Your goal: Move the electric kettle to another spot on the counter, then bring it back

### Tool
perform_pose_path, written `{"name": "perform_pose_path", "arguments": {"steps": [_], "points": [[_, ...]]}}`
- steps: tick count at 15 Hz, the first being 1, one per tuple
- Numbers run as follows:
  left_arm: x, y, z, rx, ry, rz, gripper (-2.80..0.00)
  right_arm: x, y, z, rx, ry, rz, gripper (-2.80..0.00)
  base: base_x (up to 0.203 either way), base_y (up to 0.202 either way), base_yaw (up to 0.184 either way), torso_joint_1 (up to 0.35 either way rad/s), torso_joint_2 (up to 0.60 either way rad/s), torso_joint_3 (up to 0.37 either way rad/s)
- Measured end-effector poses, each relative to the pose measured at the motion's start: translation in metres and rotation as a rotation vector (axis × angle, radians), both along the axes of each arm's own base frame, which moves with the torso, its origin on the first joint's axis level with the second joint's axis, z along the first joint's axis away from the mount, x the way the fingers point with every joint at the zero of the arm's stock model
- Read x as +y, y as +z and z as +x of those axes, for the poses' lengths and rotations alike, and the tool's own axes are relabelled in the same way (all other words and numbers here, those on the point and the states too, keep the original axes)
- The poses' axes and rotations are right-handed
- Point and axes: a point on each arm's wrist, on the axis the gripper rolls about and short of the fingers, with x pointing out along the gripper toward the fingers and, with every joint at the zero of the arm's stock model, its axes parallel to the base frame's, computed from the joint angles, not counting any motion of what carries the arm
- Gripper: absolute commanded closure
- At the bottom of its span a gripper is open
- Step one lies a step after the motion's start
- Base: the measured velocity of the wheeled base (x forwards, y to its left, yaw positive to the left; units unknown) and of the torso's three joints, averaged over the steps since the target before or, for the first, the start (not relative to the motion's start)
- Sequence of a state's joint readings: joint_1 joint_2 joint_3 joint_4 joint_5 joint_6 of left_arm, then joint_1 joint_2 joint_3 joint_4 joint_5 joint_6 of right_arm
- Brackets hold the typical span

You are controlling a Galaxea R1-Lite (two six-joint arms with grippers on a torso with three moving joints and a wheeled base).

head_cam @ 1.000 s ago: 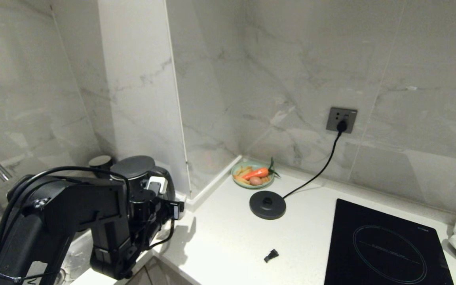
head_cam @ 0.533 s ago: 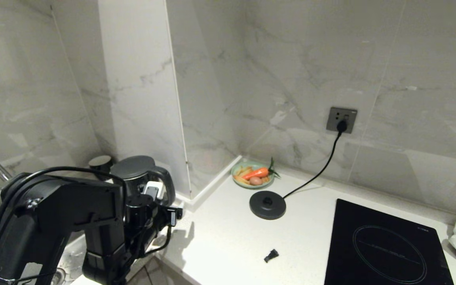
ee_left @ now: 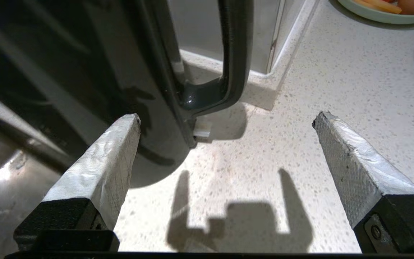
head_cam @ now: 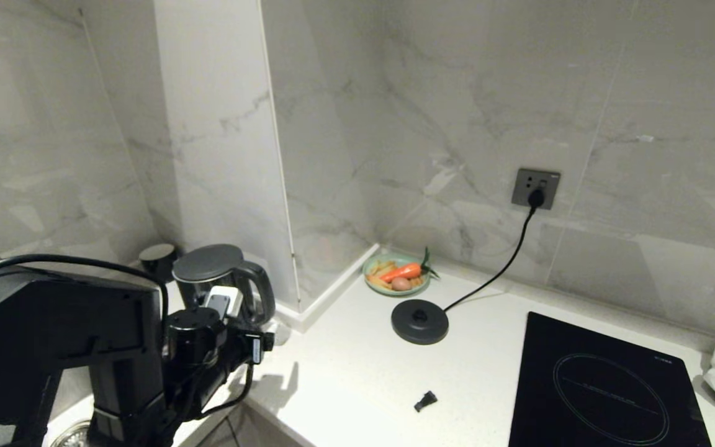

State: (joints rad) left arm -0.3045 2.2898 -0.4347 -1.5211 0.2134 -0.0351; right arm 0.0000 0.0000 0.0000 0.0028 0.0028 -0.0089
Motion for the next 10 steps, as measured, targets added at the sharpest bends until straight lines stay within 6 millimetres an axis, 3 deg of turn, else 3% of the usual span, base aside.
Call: {"name": "perform_pose_path", "arguments": {"steps": [10], "points": [[0.02,0.057,-0.073,-0.036,0.003,-0.06,-2.8,0.0,0.0,0.0,0.0,0.0,0.0,0.0,0.0,0.0,0.0,0.0,0.0,0.0]]}}
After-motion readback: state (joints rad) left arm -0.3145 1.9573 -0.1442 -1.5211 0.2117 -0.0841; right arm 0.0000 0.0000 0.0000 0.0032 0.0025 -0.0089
